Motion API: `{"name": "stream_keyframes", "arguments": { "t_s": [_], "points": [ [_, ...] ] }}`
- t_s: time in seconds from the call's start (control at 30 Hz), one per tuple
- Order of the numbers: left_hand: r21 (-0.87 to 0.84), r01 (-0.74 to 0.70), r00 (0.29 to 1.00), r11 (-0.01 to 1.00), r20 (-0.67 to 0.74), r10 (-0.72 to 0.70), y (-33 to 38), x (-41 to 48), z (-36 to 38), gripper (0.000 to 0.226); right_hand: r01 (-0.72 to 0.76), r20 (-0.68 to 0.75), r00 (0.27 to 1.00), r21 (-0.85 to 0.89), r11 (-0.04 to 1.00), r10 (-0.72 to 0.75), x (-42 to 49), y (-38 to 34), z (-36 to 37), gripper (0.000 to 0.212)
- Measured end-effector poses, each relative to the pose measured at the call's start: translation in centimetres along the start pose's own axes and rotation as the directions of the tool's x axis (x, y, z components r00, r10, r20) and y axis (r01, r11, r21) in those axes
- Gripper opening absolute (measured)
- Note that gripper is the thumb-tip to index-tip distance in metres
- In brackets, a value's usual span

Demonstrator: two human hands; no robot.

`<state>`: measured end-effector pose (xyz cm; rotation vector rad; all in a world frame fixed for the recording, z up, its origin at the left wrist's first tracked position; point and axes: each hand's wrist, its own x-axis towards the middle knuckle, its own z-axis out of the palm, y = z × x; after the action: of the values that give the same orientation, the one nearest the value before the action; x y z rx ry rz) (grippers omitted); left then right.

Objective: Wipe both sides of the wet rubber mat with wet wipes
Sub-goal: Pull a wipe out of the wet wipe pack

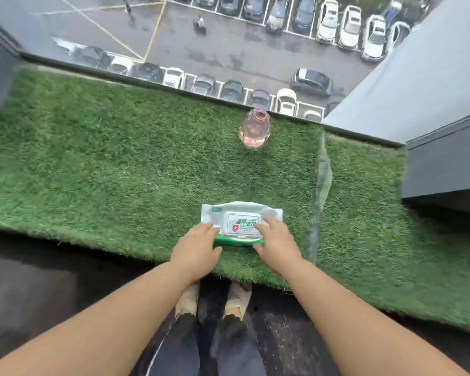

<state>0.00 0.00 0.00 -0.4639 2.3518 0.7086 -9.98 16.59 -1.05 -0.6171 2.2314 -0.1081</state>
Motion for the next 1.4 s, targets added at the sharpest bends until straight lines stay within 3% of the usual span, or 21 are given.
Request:
{"name": "stream_keyframes", "arguments": {
  "t_s": [0.1, 0.33, 0.47, 0.53, 0.63, 0.7, 0.83, 0.87, 0.93, 1.0, 1.07, 1.13, 1.27, 1.4],
  "points": [
    [0.073, -0.122, 0.992, 0.990, -0.028, 0.125, -0.9, 3.5, 1.6, 0.059, 0.096, -0.129, 0.986, -0.098, 0.991, -0.109, 3.6, -0.1, 1.7, 0.063],
    [0.057, -0.223, 0.975, 0.973, -0.006, 0.224, -3.1, 6.2, 4.4, 0.065, 0.131, -0.210, 0.962, -0.210, 0.969, -0.176, 5.8, 1.1, 4.7, 0.070],
    [0.073, -0.258, 0.966, 0.963, -0.013, 0.259, -3.6, 5.9, 5.0, 0.070, 0.183, -0.164, 0.963, -0.195, 0.964, -0.216, 6.0, 1.6, 4.4, 0.065],
    [0.064, -0.263, 0.964, 0.963, -0.021, 0.265, -3.9, 5.8, 5.0, 0.073, 0.195, -0.181, 0.961, -0.090, 0.977, -0.209, 6.3, 1.8, 3.6, 0.054],
    [0.068, -0.299, 0.954, 0.952, -0.008, 0.300, -4.0, 5.8, 4.9, 0.074, 0.075, -0.232, 0.972, 0.209, 0.975, -0.025, 7.1, 1.6, 1.8, 0.044],
    [0.065, -0.293, 0.955, 0.954, -0.017, 0.295, -3.8, 5.7, 4.9, 0.072, -0.019, -0.244, 0.965, 0.314, 0.949, 0.100, 8.1, 1.1, 0.9, 0.044],
    [0.088, -0.248, 0.966, 0.965, -0.049, 0.253, -3.2, 5.7, 4.6, 0.066, -0.128, -0.395, 0.826, 0.565, 0.815, 0.403, 9.2, -0.2, 0.0, 0.026],
    [0.123, -0.245, 0.966, 0.962, -0.056, 0.253, -2.9, 5.8, 4.5, 0.065, -0.125, -0.409, 0.808, 0.584, 0.802, 0.424, 9.2, -0.5, 0.0, 0.022],
    [0.208, -0.253, 0.960, 0.945, -0.068, 0.272, -2.6, 6.1, 4.4, 0.064, -0.066, -0.415, 0.853, 0.516, 0.854, 0.317, 8.7, -0.9, 0.6, 0.011],
    [0.275, -0.260, 0.954, 0.926, -0.075, 0.290, -2.4, 6.5, 4.4, 0.064, 0.060, -0.415, 0.907, 0.289, 0.955, 0.069, 7.7, -0.8, 1.9, 0.004],
    [0.318, -0.253, 0.955, 0.914, -0.067, 0.288, -2.4, 6.9, 4.5, 0.066, 0.135, -0.409, 0.907, 0.062, 0.989, -0.098, 6.5, -0.2, 3.4, 0.007],
    [0.346, -0.254, 0.957, 0.903, -0.045, 0.287, -2.6, 7.0, 4.6, 0.068, 0.079, -0.449, 0.890, -0.014, 0.997, -0.077, 5.6, 0.4, 4.3, 0.008],
    [0.368, -0.262, 0.957, 0.892, -0.017, 0.289, -2.9, 7.0, 4.9, 0.073, -0.005, -0.563, 0.826, 0.010, 1.000, 0.010, 5.5, -0.3, 5.0, 0.008],
    [0.350, -0.246, 0.962, 0.904, -0.024, 0.271, -2.9, 7.1, 5.0, 0.075, -0.067, -0.514, 0.857, -0.025, 0.997, 0.045, 6.6, -1.1, 5.2, 0.016]
  ]
}}
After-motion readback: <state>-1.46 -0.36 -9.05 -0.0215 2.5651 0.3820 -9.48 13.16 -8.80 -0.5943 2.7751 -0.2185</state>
